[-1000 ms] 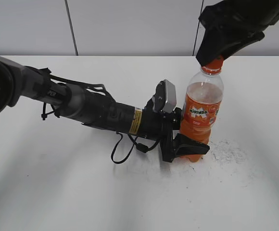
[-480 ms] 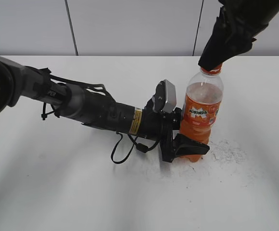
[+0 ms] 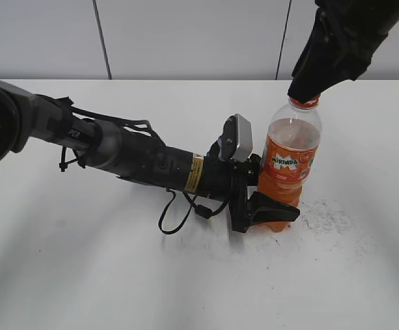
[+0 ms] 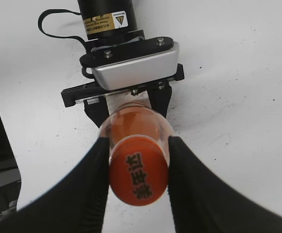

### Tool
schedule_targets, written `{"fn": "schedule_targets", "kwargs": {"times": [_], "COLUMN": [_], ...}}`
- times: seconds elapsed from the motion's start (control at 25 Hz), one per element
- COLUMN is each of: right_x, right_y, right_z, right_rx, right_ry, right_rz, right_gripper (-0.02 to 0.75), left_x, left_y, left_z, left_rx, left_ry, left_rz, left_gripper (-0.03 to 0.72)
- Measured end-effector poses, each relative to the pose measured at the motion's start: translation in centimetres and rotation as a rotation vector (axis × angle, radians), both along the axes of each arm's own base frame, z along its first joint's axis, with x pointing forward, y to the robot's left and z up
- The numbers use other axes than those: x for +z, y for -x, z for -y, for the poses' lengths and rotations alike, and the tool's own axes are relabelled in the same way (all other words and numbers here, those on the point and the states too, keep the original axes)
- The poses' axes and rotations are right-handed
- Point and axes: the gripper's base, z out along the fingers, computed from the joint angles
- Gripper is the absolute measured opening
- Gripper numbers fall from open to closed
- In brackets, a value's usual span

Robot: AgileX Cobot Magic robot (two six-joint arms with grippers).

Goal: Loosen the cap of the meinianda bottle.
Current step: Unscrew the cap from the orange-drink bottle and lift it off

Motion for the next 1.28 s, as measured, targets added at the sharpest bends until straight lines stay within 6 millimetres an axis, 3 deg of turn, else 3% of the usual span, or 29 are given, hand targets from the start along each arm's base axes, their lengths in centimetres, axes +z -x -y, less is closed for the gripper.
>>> {"fn": "schedule_targets", "kwargs": {"times": [1.28], "right_x": [0.14], "right_y": [0.20], "right_z": [0.24], "right_rx": [0.233], "right_ry": [0.063], "right_rz": [0.105], "right_gripper": [0.269], "left_x": [0.08], "left_y": [0.02], "left_z": [0.01], "left_rx": [-0.007], "left_ry": [0.000], "left_rz": [0.003], "left_gripper": [0.510]}}
